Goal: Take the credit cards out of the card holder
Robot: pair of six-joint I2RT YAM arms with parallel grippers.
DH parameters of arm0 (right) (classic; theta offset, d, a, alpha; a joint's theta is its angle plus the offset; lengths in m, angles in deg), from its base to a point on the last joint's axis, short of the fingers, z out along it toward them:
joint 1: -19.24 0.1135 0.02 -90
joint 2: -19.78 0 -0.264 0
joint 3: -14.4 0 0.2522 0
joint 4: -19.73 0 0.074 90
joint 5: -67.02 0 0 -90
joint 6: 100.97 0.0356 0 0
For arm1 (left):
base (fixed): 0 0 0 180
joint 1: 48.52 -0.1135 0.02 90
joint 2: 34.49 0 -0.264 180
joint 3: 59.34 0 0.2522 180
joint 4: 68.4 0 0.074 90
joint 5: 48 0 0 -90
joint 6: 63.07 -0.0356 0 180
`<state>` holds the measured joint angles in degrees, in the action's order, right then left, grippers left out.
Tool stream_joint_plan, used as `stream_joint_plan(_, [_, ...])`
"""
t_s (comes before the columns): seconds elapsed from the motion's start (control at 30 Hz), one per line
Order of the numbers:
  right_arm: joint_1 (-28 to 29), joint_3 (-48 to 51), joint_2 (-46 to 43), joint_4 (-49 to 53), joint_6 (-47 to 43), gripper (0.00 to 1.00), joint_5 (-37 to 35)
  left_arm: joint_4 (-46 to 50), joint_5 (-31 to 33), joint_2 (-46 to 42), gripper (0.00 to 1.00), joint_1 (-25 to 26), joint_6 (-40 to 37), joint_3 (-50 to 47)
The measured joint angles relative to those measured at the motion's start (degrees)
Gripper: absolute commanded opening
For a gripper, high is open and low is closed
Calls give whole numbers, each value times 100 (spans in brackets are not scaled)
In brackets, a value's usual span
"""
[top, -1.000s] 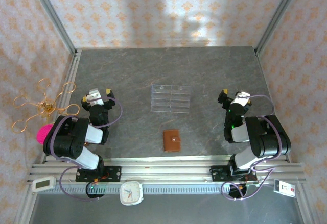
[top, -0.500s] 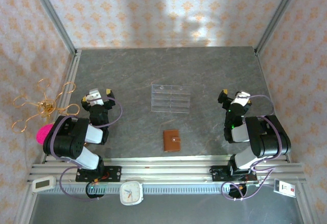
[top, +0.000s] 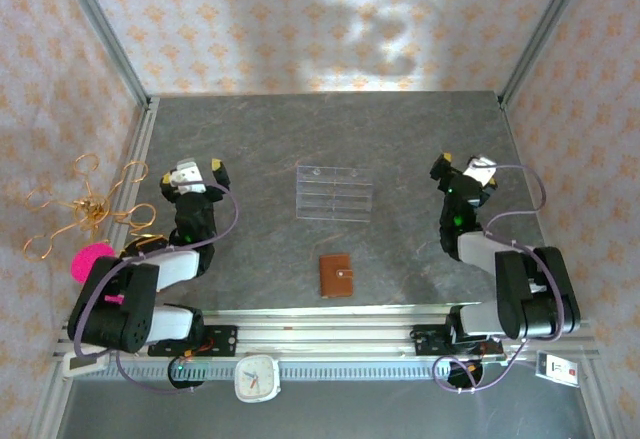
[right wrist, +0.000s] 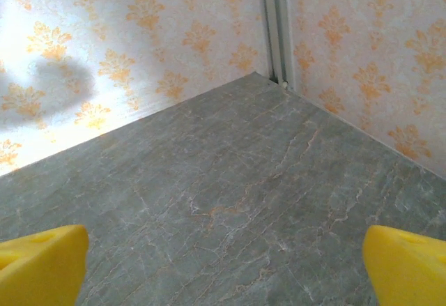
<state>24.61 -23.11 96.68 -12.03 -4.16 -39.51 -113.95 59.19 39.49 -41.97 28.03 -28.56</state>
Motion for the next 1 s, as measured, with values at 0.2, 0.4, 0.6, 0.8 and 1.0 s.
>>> stream_joint_plan(0.2, [74, -664, -201, 1628, 1696, 95, -197, 540, -4, -688, 99, 341, 120, 289])
stream_joint_plan(0.4, [162, -909, -142, 2039, 2258, 86, 1023, 966, -26, -1421, 99, 872, 264, 476])
stream_joint_plan(0.6, [1316, -859, -448, 2752, 2177, 85, 1696, 1327, -304, -2103, 99, 997, 813, 476])
stream_joint_plan(0.8, [2406, -699, -1019, 3401, 2129, 70, 2170, 1532, -649, -2796, 99, 997, 1725, 258])
stream_joint_plan(1.0, [3314, -334, -1019, 3829, 2319, 63, 2688, 1921, -575, -3751, 99, 990, 3359, -238])
